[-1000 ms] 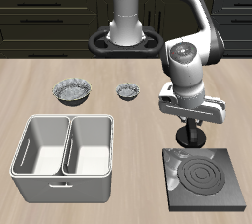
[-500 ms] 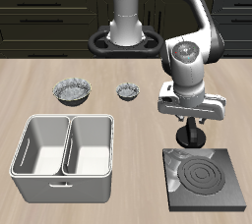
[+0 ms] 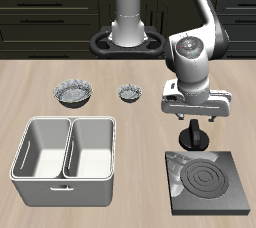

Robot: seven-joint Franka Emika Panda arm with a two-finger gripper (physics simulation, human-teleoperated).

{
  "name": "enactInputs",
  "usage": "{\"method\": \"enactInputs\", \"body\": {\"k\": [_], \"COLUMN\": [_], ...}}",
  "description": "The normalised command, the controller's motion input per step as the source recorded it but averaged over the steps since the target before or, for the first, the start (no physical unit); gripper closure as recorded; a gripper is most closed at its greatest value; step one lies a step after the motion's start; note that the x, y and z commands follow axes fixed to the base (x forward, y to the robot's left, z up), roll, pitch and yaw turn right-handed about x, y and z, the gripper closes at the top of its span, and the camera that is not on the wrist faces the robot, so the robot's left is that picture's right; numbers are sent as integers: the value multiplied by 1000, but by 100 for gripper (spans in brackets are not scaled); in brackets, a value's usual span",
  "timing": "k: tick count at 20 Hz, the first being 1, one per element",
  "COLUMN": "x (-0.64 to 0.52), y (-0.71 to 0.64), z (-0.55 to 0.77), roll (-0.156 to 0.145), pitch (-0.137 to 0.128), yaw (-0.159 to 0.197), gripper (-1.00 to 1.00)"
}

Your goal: Turn off the flat stove and place the smallest bowl on it

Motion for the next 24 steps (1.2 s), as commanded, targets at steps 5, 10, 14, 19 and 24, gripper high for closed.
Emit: {"method": "enactInputs", "body": {"k": [5, 10, 14, 19, 24], "x": [-208, -172, -81, -60, -13], "y": [-55, -111, -143, -184, -123], "z": [267, 307, 270, 308, 150], "roll": [4, -20, -36, -46, -37], "pitch": [-53, -55, -52, -22, 19], "yaw": [65, 102, 119, 153, 94], "gripper": [-100, -100, -100, -100, -100]}}
